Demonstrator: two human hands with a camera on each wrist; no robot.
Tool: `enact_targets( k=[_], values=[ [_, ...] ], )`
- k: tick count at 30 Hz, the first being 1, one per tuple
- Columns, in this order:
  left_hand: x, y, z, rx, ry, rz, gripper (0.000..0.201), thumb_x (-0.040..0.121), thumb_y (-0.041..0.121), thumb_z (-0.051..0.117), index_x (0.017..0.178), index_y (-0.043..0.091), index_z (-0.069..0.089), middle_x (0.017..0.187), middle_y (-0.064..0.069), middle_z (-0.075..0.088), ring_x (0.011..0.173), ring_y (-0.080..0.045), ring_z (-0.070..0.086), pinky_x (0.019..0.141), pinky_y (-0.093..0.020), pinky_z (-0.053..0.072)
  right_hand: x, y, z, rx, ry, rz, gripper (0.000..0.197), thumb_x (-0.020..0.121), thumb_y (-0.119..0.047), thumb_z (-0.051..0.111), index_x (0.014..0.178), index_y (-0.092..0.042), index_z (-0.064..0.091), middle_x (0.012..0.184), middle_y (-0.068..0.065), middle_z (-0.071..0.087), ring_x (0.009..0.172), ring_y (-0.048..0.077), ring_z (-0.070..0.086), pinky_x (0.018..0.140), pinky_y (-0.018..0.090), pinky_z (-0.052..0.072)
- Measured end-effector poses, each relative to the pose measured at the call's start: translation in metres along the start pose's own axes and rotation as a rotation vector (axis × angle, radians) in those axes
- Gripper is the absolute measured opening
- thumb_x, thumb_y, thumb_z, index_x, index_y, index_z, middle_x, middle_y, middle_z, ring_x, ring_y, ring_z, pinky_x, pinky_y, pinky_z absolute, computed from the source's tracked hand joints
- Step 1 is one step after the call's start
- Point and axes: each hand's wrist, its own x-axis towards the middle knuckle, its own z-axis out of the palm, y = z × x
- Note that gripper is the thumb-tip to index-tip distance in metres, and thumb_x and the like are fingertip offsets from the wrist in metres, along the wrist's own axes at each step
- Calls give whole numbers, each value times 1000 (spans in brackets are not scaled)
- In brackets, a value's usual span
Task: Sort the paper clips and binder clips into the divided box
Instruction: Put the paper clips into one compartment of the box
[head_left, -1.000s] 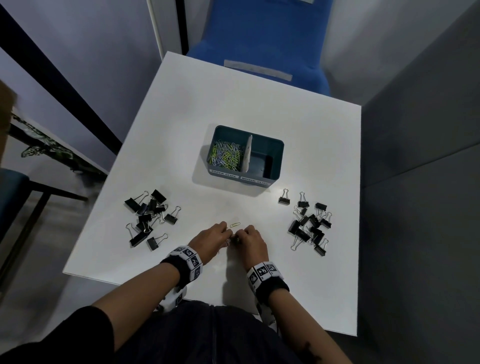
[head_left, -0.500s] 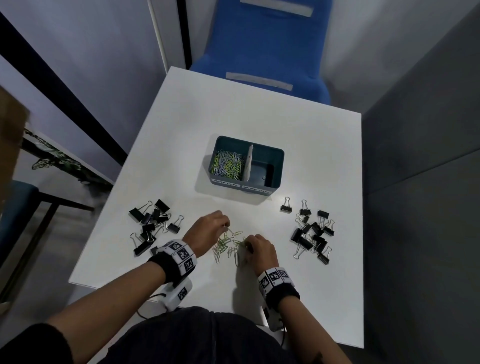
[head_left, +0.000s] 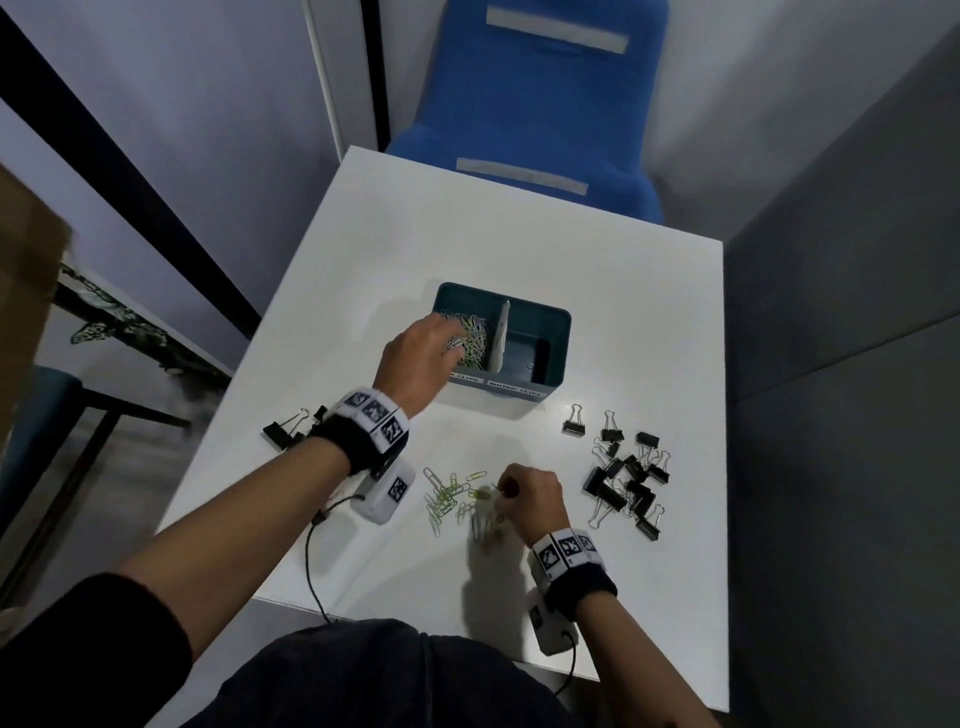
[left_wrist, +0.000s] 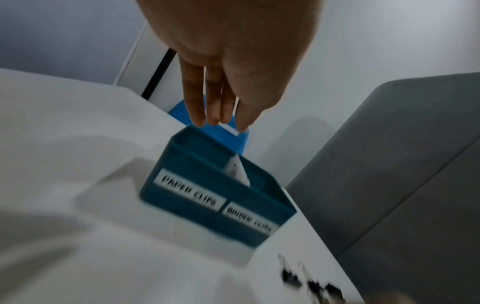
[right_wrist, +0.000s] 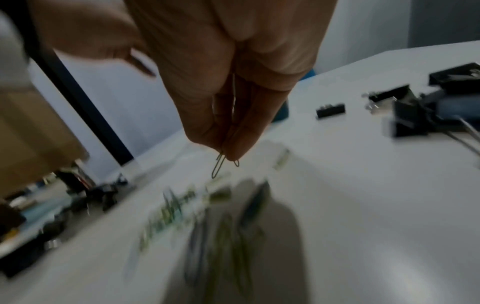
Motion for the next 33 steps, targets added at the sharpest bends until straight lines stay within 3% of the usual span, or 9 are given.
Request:
enact_targets(
  k=[3, 8, 12, 15, 19, 24, 27, 30, 33],
  values=[
    [-43, -21, 18, 70, -50, -22, 10, 93, 14, 57, 98, 16, 66, 100, -1, 66, 87, -20, 62, 74, -39, 54, 14, -25, -31, 96, 68, -40, 12, 72, -6, 75, 81, -12, 71, 78, 4, 70, 69, 15, 61, 61, 18, 45],
    [-96, -50, 57, 242, -468, -157, 32, 91, 23, 56, 123, 17, 55, 120, -6, 53, 115, -25, 49, 83, -40, 47, 61, -88, -86, 141, 247, -208, 12, 76, -3, 73, 82, -12, 69, 80, -3, 68, 72, 11, 63, 69, 23, 56],
    [-120, -53, 74, 309, -514, -125, 43, 87, 20, 55, 129, 14, 47, 128, -9, 42, 119, -28, 42, 80, -43, 51, 89, -117, -107, 76, 353, -255, 15, 78, -6, 71, 90, -15, 67, 84, 0, 68, 76, 16, 64, 70, 32, 57],
    [-132, -52, 83, 268, -530, -80, 57, 86, 22, 58, 138, 7, 40, 142, -16, 34, 130, -33, 33, 96, -45, 46, 82, -107, -97, 64, 397, -289, 14, 83, -7, 65, 94, -15, 65, 90, 1, 66, 77, 17, 63, 70, 32, 56],
    [-145, -44, 94, 130, -562, 52, 77, 81, 20, 58, 147, 4, 24, 153, -22, 18, 142, -35, 18, 118, -38, 22, 49, -61, -41, 28, 276, -328, 18, 83, -1, 57, 94, -12, 66, 95, 4, 66, 79, 17, 61, 74, 28, 55],
    [-159, -35, 104, 141, -708, 178, 87, 88, 28, 57, 152, 6, 3, 160, -12, -10, 147, -25, -9, 121, -39, 11, 13, 1, 18, -141, -104, -227, 44, 87, -8, 56, 131, -8, 54, 141, 15, 48, 131, 31, 44, 106, 39, 40],
    [-162, -37, 102, 149, -764, 209, 85, 90, 29, 56, 152, 5, 3, 160, -11, -4, 148, -22, -3, 120, -33, 9, -6, 19, 41, -216, -183, -346, 57, 80, -11, 66, 133, -3, 49, 146, 19, 42, 135, 41, 38, 104, 51, 42],
    [-166, -45, 94, 91, -619, 309, 66, 88, 21, 59, 146, 5, 30, 153, -15, 28, 140, -29, 28, 114, -39, 30, -21, 26, 47, -189, -235, -407, 70, 69, -3, 70, 135, 1, 47, 142, 19, 47, 131, 43, 43, 102, 53, 44],
    [-170, -66, 88, 124, -491, 292, 60, 86, 21, 63, 140, 8, 41, 143, -14, 43, 131, -28, 41, 102, -43, 44, -30, 39, 43, -168, -83, -400, 66, 71, -9, 72, 133, -8, 49, 139, 15, 50, 128, 39, 46, 101, 51, 45]
  ],
)
